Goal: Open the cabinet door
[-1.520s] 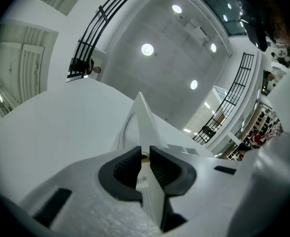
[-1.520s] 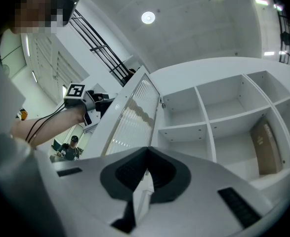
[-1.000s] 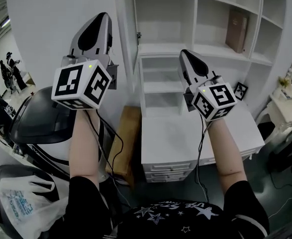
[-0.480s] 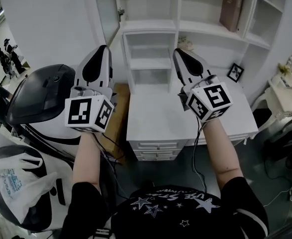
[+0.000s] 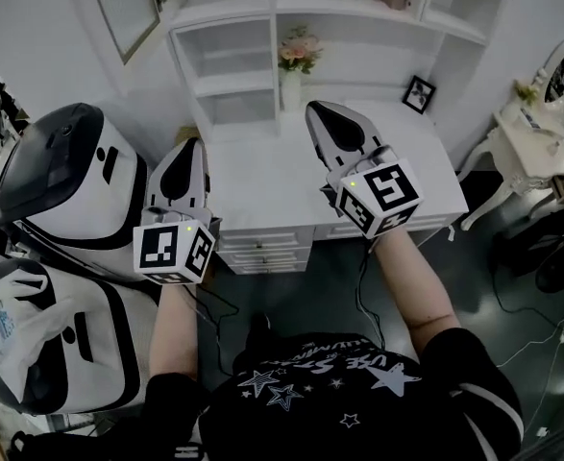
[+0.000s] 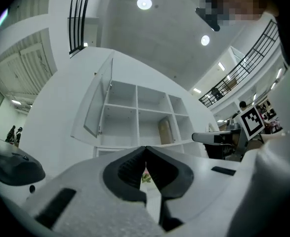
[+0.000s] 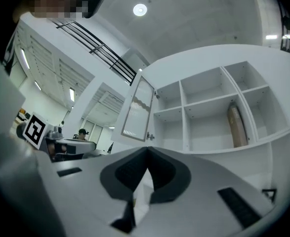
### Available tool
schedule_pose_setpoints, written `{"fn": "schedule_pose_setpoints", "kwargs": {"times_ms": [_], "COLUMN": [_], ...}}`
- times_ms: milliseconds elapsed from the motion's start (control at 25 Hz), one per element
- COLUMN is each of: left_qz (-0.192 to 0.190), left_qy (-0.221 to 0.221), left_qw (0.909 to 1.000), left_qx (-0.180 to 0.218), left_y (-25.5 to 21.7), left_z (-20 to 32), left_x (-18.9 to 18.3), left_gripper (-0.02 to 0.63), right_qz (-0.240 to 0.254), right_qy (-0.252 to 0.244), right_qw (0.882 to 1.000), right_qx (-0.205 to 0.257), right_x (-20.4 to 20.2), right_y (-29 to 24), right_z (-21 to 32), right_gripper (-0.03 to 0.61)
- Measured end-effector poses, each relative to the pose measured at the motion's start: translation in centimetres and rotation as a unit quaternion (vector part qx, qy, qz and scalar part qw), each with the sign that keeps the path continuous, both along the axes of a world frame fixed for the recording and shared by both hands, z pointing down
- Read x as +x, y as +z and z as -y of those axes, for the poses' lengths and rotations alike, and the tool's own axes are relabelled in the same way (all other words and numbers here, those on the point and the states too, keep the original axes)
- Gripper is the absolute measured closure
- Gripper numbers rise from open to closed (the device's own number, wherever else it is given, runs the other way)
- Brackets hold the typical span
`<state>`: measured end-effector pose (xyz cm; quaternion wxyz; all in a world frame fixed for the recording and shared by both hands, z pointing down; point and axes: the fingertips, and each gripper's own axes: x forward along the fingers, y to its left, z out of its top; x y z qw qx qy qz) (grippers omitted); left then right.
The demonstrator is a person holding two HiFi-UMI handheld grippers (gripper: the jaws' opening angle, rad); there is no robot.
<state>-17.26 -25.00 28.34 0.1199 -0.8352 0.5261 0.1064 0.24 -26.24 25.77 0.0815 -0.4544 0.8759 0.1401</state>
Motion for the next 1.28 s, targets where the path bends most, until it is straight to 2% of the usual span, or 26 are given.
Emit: {"fn": "schedule_pose_setpoints", "kwargs": {"times_ms": [400, 640, 960, 1280], "left_qz": [-0.01, -0.012, -0.018, -0.021], "left_qy": [0.002, 0.016, 0.021, 0.013], "left_qw": [0.9979, 0.9947, 0.9905, 0.9849], "left_qx": [-0.064, -0.101, -0.135, -0.171], "left_y": [6.3, 9.0, 12.3, 16.0], "left_z": [-7.8, -11.5, -14.4, -19.1], "left_x": [12.0, 16.4, 18.6, 16.9], "left_gripper": [0.604, 0.606, 0.605, 0.606], "right_qz": [0.02, 0.033, 0.025, 0.026], "right_qy": [0.003, 0.017, 0.019, 0.013], "right_qw": [0.997, 0.995, 0.992, 0.987], "right_qx": [-0.07, -0.092, -0.121, -0.16], "right_x": [10.7, 14.9, 16.3, 14.5], "right_y": [7.8, 9.9, 13.4, 17.0], "right_z": [-6.4, -9.6, -12.2, -16.1], "right_gripper": [0.573, 0.573, 0.574, 0.574]}}
